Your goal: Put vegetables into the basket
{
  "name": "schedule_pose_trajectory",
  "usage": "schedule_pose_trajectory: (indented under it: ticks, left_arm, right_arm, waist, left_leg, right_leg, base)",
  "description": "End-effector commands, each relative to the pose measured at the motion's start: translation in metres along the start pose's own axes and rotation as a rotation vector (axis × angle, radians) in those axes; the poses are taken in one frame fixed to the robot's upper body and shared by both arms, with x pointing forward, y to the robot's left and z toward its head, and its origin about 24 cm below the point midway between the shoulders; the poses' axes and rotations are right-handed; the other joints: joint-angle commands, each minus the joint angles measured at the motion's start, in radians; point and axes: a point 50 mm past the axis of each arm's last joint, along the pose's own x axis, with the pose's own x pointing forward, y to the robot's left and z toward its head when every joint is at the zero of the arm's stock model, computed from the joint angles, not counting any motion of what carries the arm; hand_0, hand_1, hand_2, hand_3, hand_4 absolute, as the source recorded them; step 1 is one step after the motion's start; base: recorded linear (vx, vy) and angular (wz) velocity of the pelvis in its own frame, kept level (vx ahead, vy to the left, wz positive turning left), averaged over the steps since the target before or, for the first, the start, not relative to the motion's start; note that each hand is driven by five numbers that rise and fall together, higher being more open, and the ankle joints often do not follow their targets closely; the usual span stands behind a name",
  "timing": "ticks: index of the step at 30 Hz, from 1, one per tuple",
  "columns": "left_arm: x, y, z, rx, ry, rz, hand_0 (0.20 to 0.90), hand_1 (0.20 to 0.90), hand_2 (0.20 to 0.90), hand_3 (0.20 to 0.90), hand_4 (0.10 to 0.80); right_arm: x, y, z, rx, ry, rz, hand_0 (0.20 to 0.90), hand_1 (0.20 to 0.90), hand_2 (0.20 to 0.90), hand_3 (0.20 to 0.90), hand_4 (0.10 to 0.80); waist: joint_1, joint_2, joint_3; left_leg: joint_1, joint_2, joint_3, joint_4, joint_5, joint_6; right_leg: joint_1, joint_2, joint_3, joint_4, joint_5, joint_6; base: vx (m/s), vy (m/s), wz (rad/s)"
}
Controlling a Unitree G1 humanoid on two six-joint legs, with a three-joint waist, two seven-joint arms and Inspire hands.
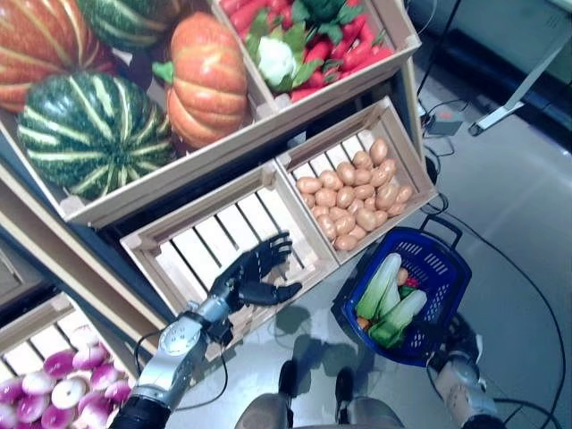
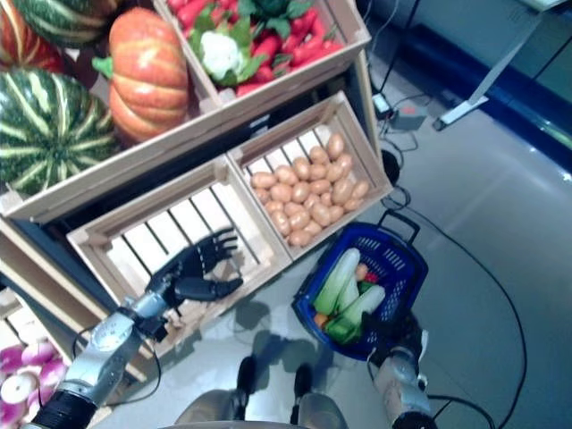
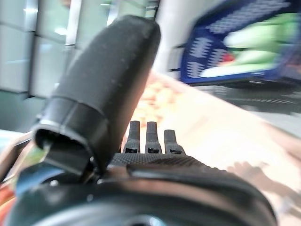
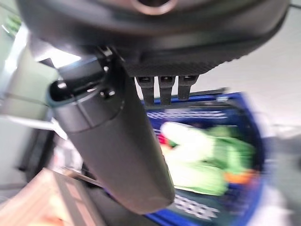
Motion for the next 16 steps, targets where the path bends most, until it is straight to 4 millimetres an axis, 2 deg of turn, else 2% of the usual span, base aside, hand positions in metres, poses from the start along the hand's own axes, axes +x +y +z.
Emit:
schedule_pose_trajectory:
  ticks: [1, 3, 5, 7, 8, 10, 12, 14, 15, 16]
  left_arm:
    - [0.002, -0.003, -0.022, 0.053, 0.039, 0.051, 0.900, 0.900, 0.900, 0.900, 0.800]
    - [0.002, -0.003, -0.026, 0.058, 0.053, 0.056, 0.900, 0.900, 0.900, 0.900, 0.800]
    - [0.000, -0.005, -0.063, 0.064, 0.227, 0.102, 0.900, 0.900, 0.900, 0.900, 0.800]
    - [-0.001, -0.007, -0.073, 0.070, 0.276, 0.111, 0.900, 0.900, 0.900, 0.900, 0.800]
    - [-0.003, -0.009, -0.085, 0.080, 0.334, 0.138, 0.900, 0.900, 0.900, 0.900, 0.800]
    - [-0.004, -0.010, -0.090, 0.074, 0.365, 0.143, 0.900, 0.900, 0.900, 0.900, 0.800]
    - [-0.013, -0.013, -0.112, 0.070, 0.483, 0.183, 0.900, 0.900, 0.900, 0.900, 0.800]
    - [-0.020, -0.016, -0.123, 0.064, 0.550, 0.202, 0.900, 0.900, 0.900, 0.900, 0.800]
    - [-0.030, -0.019, -0.135, 0.073, 0.626, 0.221, 0.900, 0.900, 0.900, 0.900, 0.800]
    - [-0.030, -0.020, -0.137, 0.074, 0.633, 0.223, 0.900, 0.900, 0.900, 0.900, 0.800]
  right_arm:
    - [0.002, -0.011, -0.016, -0.265, 0.014, 0.164, 0.900, 0.900, 0.900, 0.900, 0.800]
    - [0.002, -0.013, -0.021, -0.281, 0.032, 0.168, 0.900, 0.900, 0.900, 0.900, 0.800]
    - [-0.002, -0.027, -0.057, -0.395, 0.191, 0.173, 0.900, 0.900, 0.900, 0.900, 0.800]
    - [-0.003, -0.033, -0.067, -0.362, 0.251, 0.149, 0.900, 0.900, 0.900, 0.900, 0.800]
    - [-0.006, -0.038, -0.077, -0.312, 0.309, 0.127, 0.900, 0.900, 0.900, 0.900, 0.800]
    - [-0.007, -0.039, -0.080, -0.307, 0.325, 0.127, 0.900, 0.900, 0.900, 0.900, 0.800]
    - [-0.011, -0.038, -0.089, -0.341, 0.356, 0.143, 0.900, 0.900, 0.900, 0.900, 0.800]
    - [-0.012, -0.038, -0.092, -0.335, 0.363, 0.148, 0.900, 0.900, 0.900, 0.900, 0.800]
    - [-0.012, -0.035, -0.093, -0.330, 0.366, 0.158, 0.900, 0.900, 0.900, 0.900, 0.800]
    - [-0.012, -0.034, -0.093, -0.329, 0.366, 0.159, 0.900, 0.900, 0.900, 0.900, 0.800]
  waist:
    - [-0.011, 0.007, -0.099]
    - [-0.011, 0.007, -0.100]
    - [-0.015, 0.009, -0.112]
    - [-0.018, 0.010, -0.116]
    - [-0.023, 0.011, -0.118]
    - [-0.025, 0.012, -0.119]
    - [-0.032, 0.016, -0.125]
    - [-0.034, 0.018, -0.126]
    - [-0.033, 0.018, -0.128]
    - [-0.033, 0.018, -0.128]
  left_leg:
    - [-0.067, 0.029, 0.054, 0.035, 0.017, -0.040]
    - [-0.065, 0.030, 0.057, 0.037, 0.015, -0.040]
    - [-0.047, 0.043, 0.076, 0.029, 0.008, -0.048]
    - [-0.043, 0.045, 0.080, 0.034, 0.002, -0.049]
    - [-0.037, 0.047, 0.083, 0.042, -0.006, -0.048]
    - [-0.034, 0.048, 0.085, 0.042, -0.009, -0.047]
    - [-0.017, 0.046, 0.083, 0.040, -0.018, -0.044]
    - [-0.008, 0.044, 0.080, 0.039, -0.024, -0.042]
    - [-0.001, 0.041, 0.071, 0.037, -0.027, -0.040]
    - [0.000, 0.041, 0.071, 0.037, -0.027, -0.040]
  right_leg:
    - [-0.042, -0.007, -0.003, 0.002, 0.111, -0.020]
    - [-0.040, -0.008, -0.001, 0.001, 0.111, -0.019]
    - [-0.021, -0.016, 0.000, -0.017, 0.112, -0.014]
    - [-0.020, -0.018, 0.003, -0.011, 0.108, -0.013]
    - [-0.016, -0.022, 0.005, -0.006, 0.103, -0.012]
    - [-0.015, -0.023, 0.006, -0.005, 0.101, -0.011]
    - [-0.007, -0.026, 0.012, -0.001, 0.092, -0.010]
    - [-0.003, -0.027, 0.014, 0.003, 0.087, -0.009]
    - [0.004, -0.027, 0.017, 0.002, 0.084, -0.009]
    - [0.006, -0.027, 0.017, 0.002, 0.084, -0.009]
  base:
    - [0.045, 0.037, -0.20]
    - [0.034, 0.037, -0.10]
    - [0.078, 0.073, -0.03]
    - [0.061, 0.057, -0.03]
    - [0.051, 0.061, -0.03]
    - [0.050, 0.054, -0.05]
    - [0.066, 0.075, -0.12]
    - [0.052, 0.059, -0.09]
    - [0.050, 0.047, -0.06]
    - [0.029, 0.027, -0.04]
